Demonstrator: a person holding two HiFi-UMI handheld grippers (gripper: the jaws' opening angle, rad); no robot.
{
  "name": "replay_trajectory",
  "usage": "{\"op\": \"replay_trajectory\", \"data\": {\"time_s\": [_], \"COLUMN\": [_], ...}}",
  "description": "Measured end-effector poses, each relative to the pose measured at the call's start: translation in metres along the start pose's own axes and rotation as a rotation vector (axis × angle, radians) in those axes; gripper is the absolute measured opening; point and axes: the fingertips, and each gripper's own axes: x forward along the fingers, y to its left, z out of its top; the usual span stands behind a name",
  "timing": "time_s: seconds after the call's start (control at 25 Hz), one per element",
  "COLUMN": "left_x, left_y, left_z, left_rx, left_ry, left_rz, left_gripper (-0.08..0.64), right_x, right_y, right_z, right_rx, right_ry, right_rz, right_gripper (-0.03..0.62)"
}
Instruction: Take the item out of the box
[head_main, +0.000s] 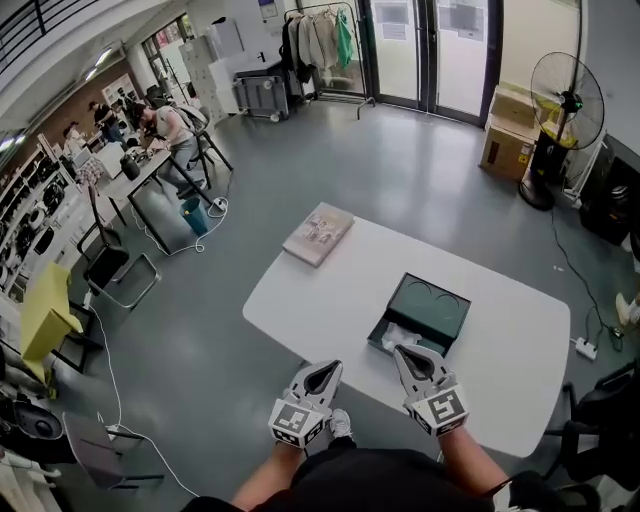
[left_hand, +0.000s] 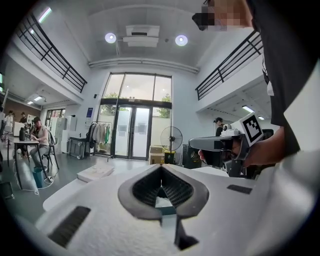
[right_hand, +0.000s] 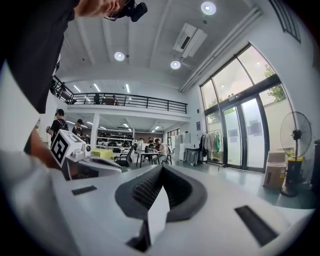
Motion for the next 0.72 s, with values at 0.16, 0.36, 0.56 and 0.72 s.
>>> {"op": "replay_trajectory", "data": {"time_s": [0.16, 0.36, 0.56, 0.72], "left_x": [0.012, 0.025, 0.044, 0.061], "left_y": [0.031, 0.056, 0.070, 0.067], "left_z": [0.001, 0.005, 0.001, 0.005], "left_rx": [0.005, 0.014, 0.025, 0.016], "left_ry": [0.001, -0.009, -0.002, 0.010], "left_rz": [-0.054, -0.131, -0.187, -0.208], "left_gripper": [0.012, 0.012, 0.012, 0.012], "right_x": [0.032, 0.061, 0.068, 0.066], "right_y": [-0.004, -0.003, -0.016, -0.034], "right_z": [0.004, 0.001, -0.006, -0.014], "right_rx": [-0.009, -0.021, -0.012, 0.005], "right_ry": [0.026, 0.008, 0.026, 0.060], "right_rz": [-0.060, -0.102, -0.164, -0.192], "right_gripper": [0.006, 0.006, 0.006, 0.006]}}
